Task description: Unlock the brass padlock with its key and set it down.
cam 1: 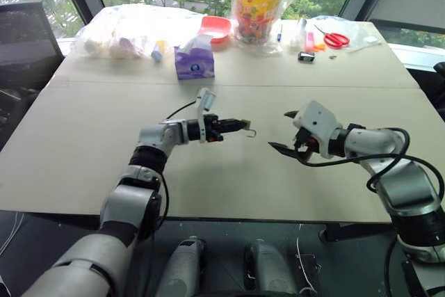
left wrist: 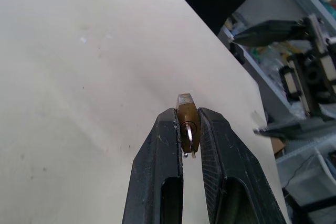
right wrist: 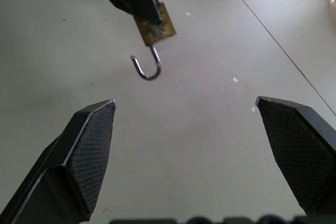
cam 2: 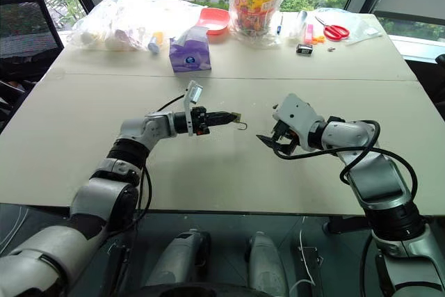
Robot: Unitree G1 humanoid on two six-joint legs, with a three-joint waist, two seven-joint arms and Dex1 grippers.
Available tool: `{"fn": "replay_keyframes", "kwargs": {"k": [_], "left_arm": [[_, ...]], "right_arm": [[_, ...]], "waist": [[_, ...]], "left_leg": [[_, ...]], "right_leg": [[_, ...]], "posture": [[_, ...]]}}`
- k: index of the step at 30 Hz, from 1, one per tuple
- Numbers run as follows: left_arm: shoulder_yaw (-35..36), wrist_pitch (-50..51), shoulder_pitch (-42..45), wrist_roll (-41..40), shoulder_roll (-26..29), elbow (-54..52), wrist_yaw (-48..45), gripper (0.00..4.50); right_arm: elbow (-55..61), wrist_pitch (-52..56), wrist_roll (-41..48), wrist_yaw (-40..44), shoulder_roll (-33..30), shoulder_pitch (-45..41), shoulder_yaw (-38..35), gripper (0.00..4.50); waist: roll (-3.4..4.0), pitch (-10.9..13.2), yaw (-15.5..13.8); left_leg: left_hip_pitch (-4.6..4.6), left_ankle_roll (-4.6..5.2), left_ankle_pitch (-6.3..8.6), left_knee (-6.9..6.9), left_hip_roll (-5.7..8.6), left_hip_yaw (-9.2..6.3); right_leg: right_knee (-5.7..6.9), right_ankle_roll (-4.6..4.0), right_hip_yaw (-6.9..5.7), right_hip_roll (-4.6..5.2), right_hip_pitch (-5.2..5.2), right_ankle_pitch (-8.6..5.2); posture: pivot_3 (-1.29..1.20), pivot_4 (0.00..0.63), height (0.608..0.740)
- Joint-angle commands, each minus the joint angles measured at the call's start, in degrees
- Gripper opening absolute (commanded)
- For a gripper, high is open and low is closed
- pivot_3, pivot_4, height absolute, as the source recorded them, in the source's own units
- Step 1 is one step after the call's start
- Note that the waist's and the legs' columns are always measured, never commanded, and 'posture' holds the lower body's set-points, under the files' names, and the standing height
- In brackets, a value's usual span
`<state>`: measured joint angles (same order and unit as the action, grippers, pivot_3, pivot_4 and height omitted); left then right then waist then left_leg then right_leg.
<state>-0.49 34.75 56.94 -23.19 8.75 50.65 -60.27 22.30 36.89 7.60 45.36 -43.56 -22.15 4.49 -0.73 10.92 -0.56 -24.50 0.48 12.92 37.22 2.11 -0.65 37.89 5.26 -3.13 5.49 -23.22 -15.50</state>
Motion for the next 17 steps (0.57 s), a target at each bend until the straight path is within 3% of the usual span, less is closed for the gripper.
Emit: {"fn": "replay_keyframes", "kwargs": {"k": [1, 6, 11, 17], "left_arm": [[0.4, -2.5, 1.7, 2.1, 0.2, 3.4, -0.1, 0.48], [-2.5, -6.2, 0.9, 7.6, 2.2, 3.3, 0.7, 2.77], [-3.3, -9.8, -3.7, 11.2, 8.5, -5.5, 2.1, 2.77], [3.8, -3.1, -16.6, 5.5, 14.1, -30.6, 6.9, 2.77]], "right_arm": [[2.3, 1.0, -0.3, -2.0, 0.3, 0.2, -0.8, 4.49], [3.3, 1.9, -0.2, -3.6, 0.6, 2.1, -1.0, 4.5], [3.3, 2.3, 0.3, -4.3, 0.4, 3.1, -2.3, 4.5], [0.9, 1.7, 0.8, -8.1, 3.7, 4.1, -4.3, 4.5]], "waist": [[0.0, 0.0, 0.0], [-0.02, 0.0, -0.2], [-0.02, 0.0, 0.2], [-0.02, 0.0, 0.0]], "left_leg": [[0.0, 0.0, 0.0, 0.0, 0.0, 0.0], [-0.03, 0.01, 0.0, -0.02, 0.01, 0.01], [-0.01, 0.0, 0.01, -0.03, -0.02, 0.0], [-0.03, -0.01, 0.01, -0.07, -0.05, -0.02]], "right_leg": [[-0.01, 0.0, 0.0, 0.0, 0.0, 0.0], [-0.03, 0.0, 0.0, 0.02, -0.01, 0.0], [-0.03, -0.01, 0.02, 0.06, -0.01, 0.0], [-0.12, -0.02, 0.11, 0.16, -0.02, 0.01]], "posture": [[0.0, 0.15, 0.74], [0.0, 0.15, 0.74], [0.0, 0.15, 0.74], [0.0, 0.15, 0.74]]}}
